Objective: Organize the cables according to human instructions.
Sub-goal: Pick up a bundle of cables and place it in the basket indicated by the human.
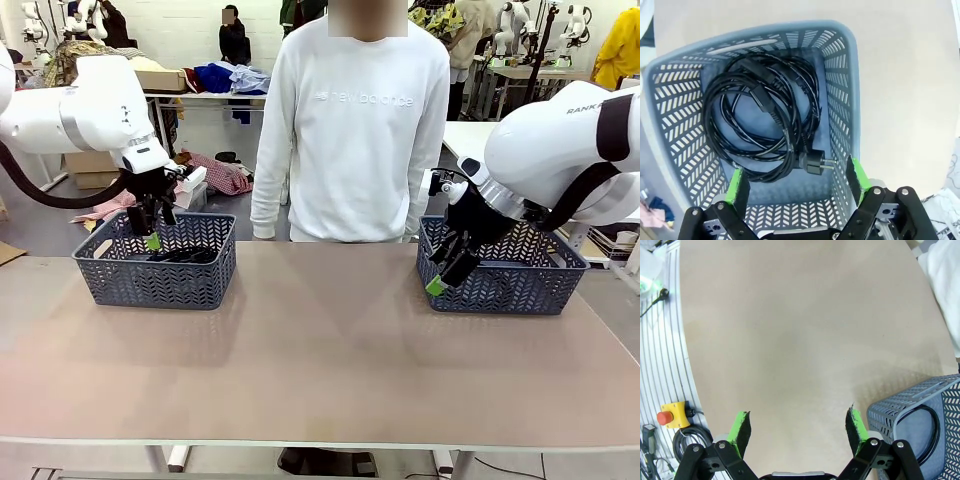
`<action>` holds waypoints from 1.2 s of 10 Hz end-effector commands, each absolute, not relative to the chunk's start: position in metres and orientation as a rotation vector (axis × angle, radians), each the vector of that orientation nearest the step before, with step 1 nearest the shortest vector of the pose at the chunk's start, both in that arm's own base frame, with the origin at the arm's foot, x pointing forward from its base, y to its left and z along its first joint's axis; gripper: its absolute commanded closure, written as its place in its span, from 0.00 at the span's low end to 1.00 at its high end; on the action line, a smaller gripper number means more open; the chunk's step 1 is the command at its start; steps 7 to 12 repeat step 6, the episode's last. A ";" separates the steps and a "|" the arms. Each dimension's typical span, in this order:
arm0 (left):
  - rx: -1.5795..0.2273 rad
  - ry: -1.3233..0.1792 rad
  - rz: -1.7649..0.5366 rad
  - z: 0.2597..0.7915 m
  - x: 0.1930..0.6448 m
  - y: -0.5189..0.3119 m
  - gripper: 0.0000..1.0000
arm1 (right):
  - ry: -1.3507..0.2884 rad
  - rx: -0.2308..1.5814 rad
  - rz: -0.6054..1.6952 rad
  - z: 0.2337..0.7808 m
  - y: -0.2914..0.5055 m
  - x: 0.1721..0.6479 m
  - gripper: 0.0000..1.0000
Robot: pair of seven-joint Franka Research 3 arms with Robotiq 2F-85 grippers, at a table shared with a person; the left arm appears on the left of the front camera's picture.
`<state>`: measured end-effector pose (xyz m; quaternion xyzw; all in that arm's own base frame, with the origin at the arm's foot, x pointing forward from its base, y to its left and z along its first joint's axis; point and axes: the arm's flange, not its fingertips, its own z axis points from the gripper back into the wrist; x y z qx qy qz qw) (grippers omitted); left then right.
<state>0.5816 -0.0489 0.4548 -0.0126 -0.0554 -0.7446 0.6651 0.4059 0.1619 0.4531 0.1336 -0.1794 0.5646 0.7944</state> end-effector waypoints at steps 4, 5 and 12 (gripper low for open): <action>-0.023 -0.122 -1.682 0.455 0.582 -0.047 0.00 | -0.389 0.287 1.210 0.454 0.161 0.405 0.00; -0.023 -0.122 -1.682 0.455 0.582 -0.047 0.00 | -0.389 0.287 1.210 0.454 0.161 0.405 0.00; -0.023 -0.122 -1.682 0.455 0.582 -0.047 0.00 | -0.389 0.287 1.210 0.454 0.161 0.405 0.00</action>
